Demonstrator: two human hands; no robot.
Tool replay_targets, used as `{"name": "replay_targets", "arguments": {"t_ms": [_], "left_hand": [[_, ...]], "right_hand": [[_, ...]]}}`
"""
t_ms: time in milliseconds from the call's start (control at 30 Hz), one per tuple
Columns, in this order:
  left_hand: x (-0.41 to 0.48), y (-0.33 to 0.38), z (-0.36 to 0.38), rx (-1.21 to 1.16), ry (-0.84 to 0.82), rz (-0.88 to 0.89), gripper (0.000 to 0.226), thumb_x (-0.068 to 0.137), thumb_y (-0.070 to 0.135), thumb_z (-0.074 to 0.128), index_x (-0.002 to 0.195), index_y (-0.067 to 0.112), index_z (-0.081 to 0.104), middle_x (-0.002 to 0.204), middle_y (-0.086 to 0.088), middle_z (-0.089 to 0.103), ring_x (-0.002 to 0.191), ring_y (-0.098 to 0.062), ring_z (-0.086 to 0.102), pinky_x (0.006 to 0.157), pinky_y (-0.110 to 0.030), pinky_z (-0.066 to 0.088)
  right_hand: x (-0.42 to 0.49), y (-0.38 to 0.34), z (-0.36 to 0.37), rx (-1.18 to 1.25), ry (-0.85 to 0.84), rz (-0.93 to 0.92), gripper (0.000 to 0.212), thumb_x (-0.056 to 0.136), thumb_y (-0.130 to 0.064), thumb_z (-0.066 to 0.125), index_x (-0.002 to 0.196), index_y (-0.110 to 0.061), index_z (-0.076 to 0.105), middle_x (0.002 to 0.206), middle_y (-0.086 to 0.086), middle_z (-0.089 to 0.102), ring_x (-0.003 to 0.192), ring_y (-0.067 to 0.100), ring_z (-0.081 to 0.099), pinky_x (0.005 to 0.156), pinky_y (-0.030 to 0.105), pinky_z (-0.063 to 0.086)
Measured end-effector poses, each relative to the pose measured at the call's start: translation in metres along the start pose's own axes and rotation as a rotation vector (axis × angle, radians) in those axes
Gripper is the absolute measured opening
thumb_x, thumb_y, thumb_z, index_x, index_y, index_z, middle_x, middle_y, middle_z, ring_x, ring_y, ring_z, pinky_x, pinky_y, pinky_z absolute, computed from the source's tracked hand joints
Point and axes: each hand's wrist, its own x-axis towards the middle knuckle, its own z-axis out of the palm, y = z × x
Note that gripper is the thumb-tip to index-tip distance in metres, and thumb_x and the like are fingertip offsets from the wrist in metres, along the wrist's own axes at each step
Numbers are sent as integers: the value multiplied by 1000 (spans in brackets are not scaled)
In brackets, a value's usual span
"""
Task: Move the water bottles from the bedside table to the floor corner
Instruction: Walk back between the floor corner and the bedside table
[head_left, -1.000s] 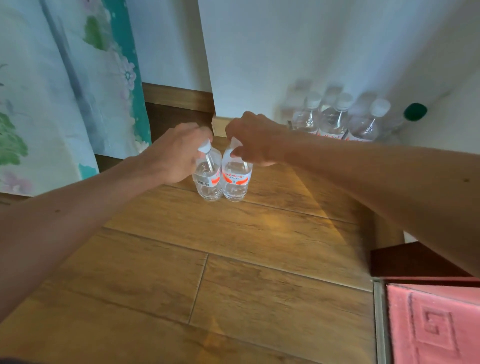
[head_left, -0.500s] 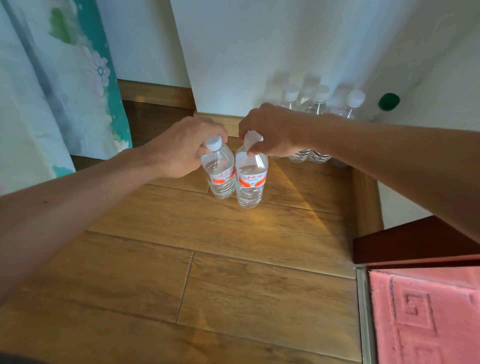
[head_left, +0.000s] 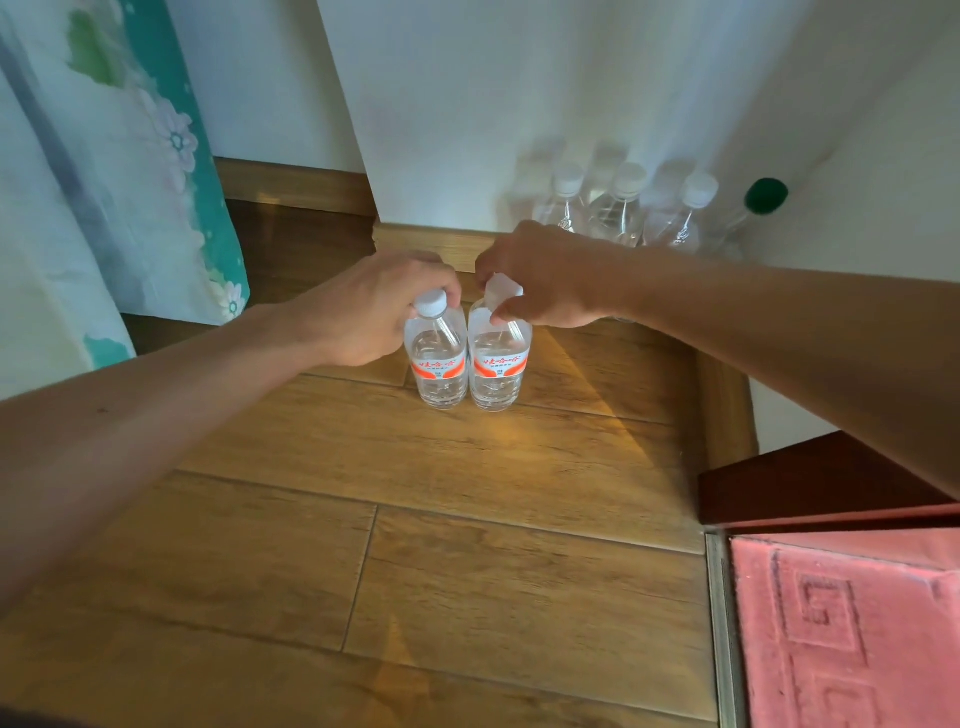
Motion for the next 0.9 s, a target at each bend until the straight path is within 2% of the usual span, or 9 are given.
{"name": "replay_targets", "arguments": {"t_ms": [67,167,300,533,667,900], "left_hand": [[2,0,0,-12,-1,7,34,77,-9,70,106,10,67,104,-4,64,95,-18,58,76,-26,51],[3,-2,0,-6,-5,1,36,77,-11,69,104,11,65,104,-4,63,94,-19,57,76,-33,52],[3,-8,3,11,7,-17,35,79,-4,68,105,18,61,105,-1,58,95,-18,54,80,-40,51],[3,-16,7,25,42,-63,37,84,6,69,119,14,58,117,-5,57,105,-19,53,82,-28,44],[1,-21,8,37,67,-103,36,85,14,72,119,11,60,113,-8,61,94,-12,47,76,-25,34],[0,-17,8,41,95,-131,31,81,14,76,108,8,62,100,-9,64,80,-18,55,66,-27,38]], "right_hand": [[1,0,0,-13,-7,-2,37,91,-36,65,126,-24,57,132,4,50,122,28,48,97,42,43],[3,1,0,-4,-4,-4,39,90,-37,66,126,-25,57,133,3,50,122,29,48,99,45,43],[6,-2,0,-4,-4,-6,35,87,-43,68,116,-26,59,124,4,54,114,31,52,94,49,46],[7,-6,0,-31,-19,17,45,85,-42,70,122,-20,57,122,6,54,113,30,53,92,46,48],[7,-9,-5,-191,-75,-1,46,86,-39,69,124,-18,54,126,7,52,114,30,53,92,46,49],[9,-13,-6,-222,-92,38,59,85,-40,71,133,-14,50,130,9,51,115,32,55,92,48,50]]}}
